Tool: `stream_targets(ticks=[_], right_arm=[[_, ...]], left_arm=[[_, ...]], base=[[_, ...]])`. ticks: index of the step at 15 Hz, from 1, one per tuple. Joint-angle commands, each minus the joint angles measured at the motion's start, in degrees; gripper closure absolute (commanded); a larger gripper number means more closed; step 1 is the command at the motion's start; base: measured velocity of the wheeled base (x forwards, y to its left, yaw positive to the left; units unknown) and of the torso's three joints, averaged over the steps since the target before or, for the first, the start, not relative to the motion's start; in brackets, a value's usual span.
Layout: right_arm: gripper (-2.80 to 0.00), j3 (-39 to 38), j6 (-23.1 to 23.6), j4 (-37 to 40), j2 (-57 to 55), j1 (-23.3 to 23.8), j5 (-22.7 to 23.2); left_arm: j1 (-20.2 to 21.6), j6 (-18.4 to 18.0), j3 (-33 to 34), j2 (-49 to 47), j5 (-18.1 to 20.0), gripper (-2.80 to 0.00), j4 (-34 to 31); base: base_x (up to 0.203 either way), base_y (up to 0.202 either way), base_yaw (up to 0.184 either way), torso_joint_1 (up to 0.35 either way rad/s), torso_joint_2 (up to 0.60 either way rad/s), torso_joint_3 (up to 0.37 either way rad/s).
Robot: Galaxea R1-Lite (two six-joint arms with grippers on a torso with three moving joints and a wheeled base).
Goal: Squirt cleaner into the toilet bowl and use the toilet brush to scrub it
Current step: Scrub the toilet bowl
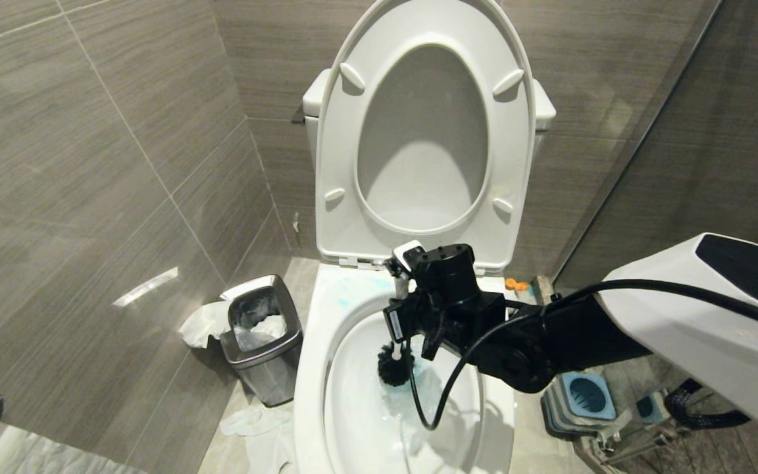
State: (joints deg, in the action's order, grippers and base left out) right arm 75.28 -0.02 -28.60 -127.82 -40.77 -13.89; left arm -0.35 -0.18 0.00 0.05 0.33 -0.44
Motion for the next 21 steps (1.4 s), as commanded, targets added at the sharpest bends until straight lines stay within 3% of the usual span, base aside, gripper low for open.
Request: stream_targets(ticks=[1, 5, 10, 15, 17, 21], right_arm=[[0.00, 0.0, 0.2, -1.1, -3.8, 0.2, -0.3], [0.00, -0.2, 0.9, -4.8, -5.8, 0.2, -0.7], [0.00, -5.5, 2.0, -4.5, 6.9, -1.0, -1.3], [0.00, -8.9, 2.3, 5.1, 21.2, -1.2, -2.7], [0.00, -7.6, 1.9, 7.4, 21.3, -1.1, -6.0], [0.00, -4.7, 1.3, 7.9, 15.8, -1.1, -6.4]], left_arm=[[0.0, 0.0, 0.1, 0.0, 0.0, 0.00, 0.0], [0.0, 0.0, 0.1, 0.0, 0.0, 0.00, 0.0], [0.0, 0.0, 0.1, 0.0, 0.0, 0.00, 0.0], [0.0, 0.0, 0.1, 0.0, 0.0, 0.00, 0.0], [0.0, 0.0, 0.1, 0.0, 0.0, 0.00, 0.0], [0.0, 0.0, 0.1, 0.0, 0.0, 0.00, 0.0]], base=[[0.000, 0.000, 0.000, 0.000, 0.00, 0.000], [0.000, 0.000, 0.000, 0.000, 0.00, 0.000], [0.000, 0.000, 0.000, 0.000, 0.00, 0.000], [0.000, 0.000, 0.000, 0.000, 0.00, 0.000], [0.000, 0.000, 0.000, 0.000, 0.00, 0.000], [0.000, 0.000, 0.000, 0.000, 0.00, 0.000]])
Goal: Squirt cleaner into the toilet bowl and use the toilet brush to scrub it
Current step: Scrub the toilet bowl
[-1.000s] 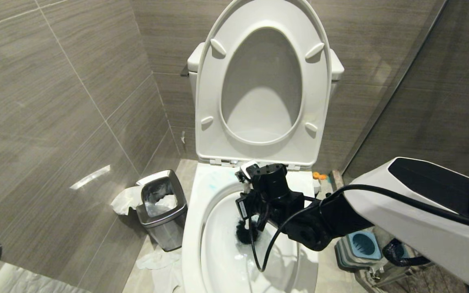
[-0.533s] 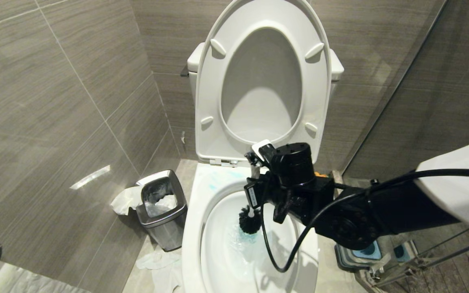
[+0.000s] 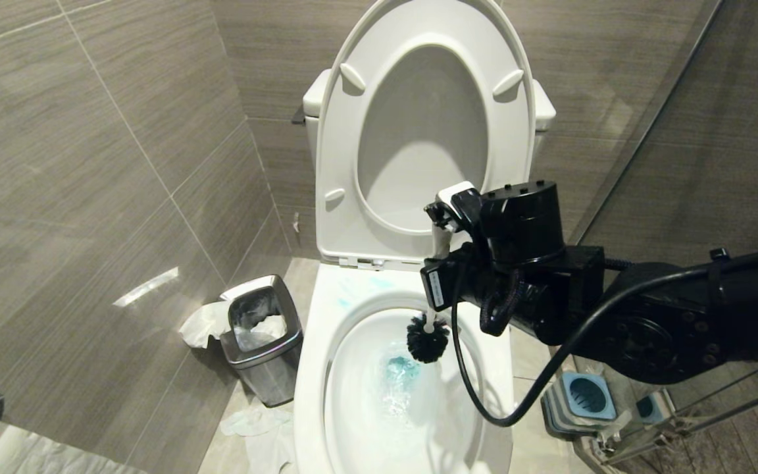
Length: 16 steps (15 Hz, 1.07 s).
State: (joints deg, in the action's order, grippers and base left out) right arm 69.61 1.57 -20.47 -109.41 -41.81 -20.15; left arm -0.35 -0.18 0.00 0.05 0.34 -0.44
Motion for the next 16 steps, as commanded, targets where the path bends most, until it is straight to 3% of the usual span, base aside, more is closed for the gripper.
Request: stream_targets(ticks=[1, 11, 16], right_arm=[[0.00, 2.1, -1.3, -0.2, -4.8, 0.0, -0.3], [0.00, 23.2, -3.0, 2.2, -23.2, 3.8, -0.6], [0.00, 27.9, -3.5, 5.3, -25.6, 0.6, -0.2]], left_arm=[[0.0, 0.0, 0.1, 0.0, 0.0, 0.00, 0.0], [0.0, 0.0, 0.1, 0.0, 0.0, 0.00, 0.0], [0.0, 0.0, 0.1, 0.0, 0.0, 0.00, 0.0]], base=[[0.000, 0.000, 0.000, 0.000, 0.00, 0.000], [0.000, 0.000, 0.000, 0.000, 0.00, 0.000], [0.000, 0.000, 0.000, 0.000, 0.00, 0.000]])
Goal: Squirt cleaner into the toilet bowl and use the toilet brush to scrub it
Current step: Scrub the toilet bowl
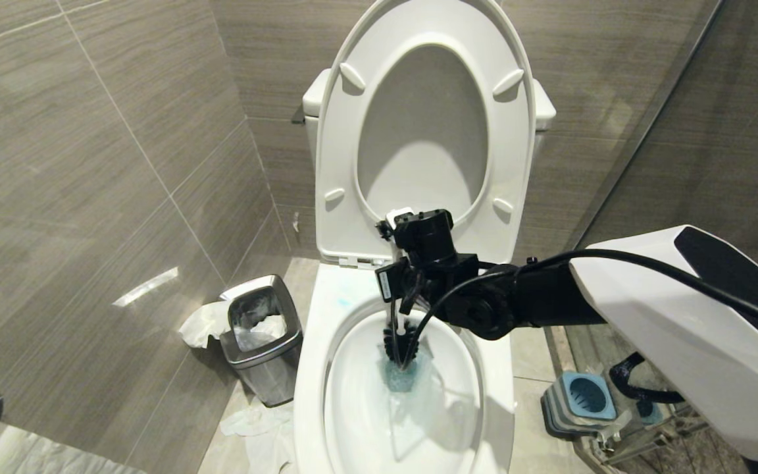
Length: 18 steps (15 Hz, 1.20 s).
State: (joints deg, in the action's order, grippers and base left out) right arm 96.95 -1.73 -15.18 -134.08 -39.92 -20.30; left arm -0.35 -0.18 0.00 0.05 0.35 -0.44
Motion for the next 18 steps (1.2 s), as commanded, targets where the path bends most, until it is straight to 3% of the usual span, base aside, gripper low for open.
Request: stream_targets(ticks=[1, 6, 12, 14, 18], right_arm=[[0.00, 0.4, -0.8, 0.2, -0.6, -2.5, -0.1], [0.00, -2.7, -4.0, 3.0, 3.1, -7.3, -0.2], [0.00, -26.0, -6.9, 2.6, 18.3, -10.9, -0.4], [0.00, -31.0, -8.6, 2.4, 22.1, -10.1, -0.7], [0.00, -30.7, -8.7, 2.3, 23.5, -4.4, -0.9]], left_arm=[[0.0, 0.0, 0.1, 0.0, 0.0, 0.00, 0.0], [0.0, 0.0, 0.1, 0.0, 0.0, 0.00, 0.0], [0.0, 0.0, 0.1, 0.0, 0.0, 0.00, 0.0], [0.0, 0.0, 0.1, 0.0, 0.0, 0.00, 0.0], [0.0, 0.0, 0.1, 0.0, 0.0, 0.00, 0.0]], base=[[0.000, 0.000, 0.000, 0.000, 0.00, 0.000], [0.000, 0.000, 0.000, 0.000, 0.00, 0.000], [0.000, 0.000, 0.000, 0.000, 0.00, 0.000], [0.000, 0.000, 0.000, 0.000, 0.00, 0.000], [0.000, 0.000, 0.000, 0.000, 0.00, 0.000]])
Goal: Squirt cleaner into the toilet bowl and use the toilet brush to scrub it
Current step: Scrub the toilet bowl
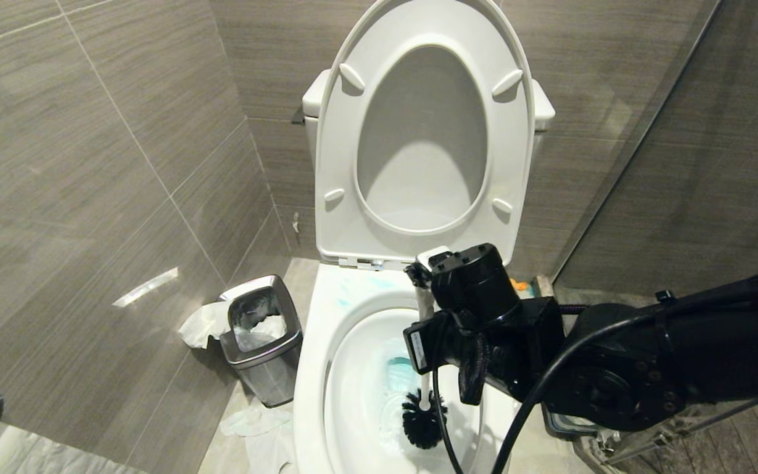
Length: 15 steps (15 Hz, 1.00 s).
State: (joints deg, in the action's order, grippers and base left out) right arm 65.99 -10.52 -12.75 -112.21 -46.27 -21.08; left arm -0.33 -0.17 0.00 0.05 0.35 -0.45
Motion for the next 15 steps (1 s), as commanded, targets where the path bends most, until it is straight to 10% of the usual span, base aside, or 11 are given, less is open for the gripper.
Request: stream_targets(ticks=[1, 15], right_arm=[[0.00, 1.0, 0.1, -0.1, 1.4, 3.2, -0.1], [0.00, 29.4, 1.6, 3.2, -18.0, 2.7, -1.2]], left_arm=[[0.0, 0.0, 0.1, 0.0, 0.0, 0.00, 0.0], [0.0, 0.0, 0.1, 0.0, 0.0, 0.00, 0.0]], base=[[0.000, 0.000, 0.000, 0.000, 0.00, 0.000], [0.000, 0.000, 0.000, 0.000, 0.00, 0.000]])
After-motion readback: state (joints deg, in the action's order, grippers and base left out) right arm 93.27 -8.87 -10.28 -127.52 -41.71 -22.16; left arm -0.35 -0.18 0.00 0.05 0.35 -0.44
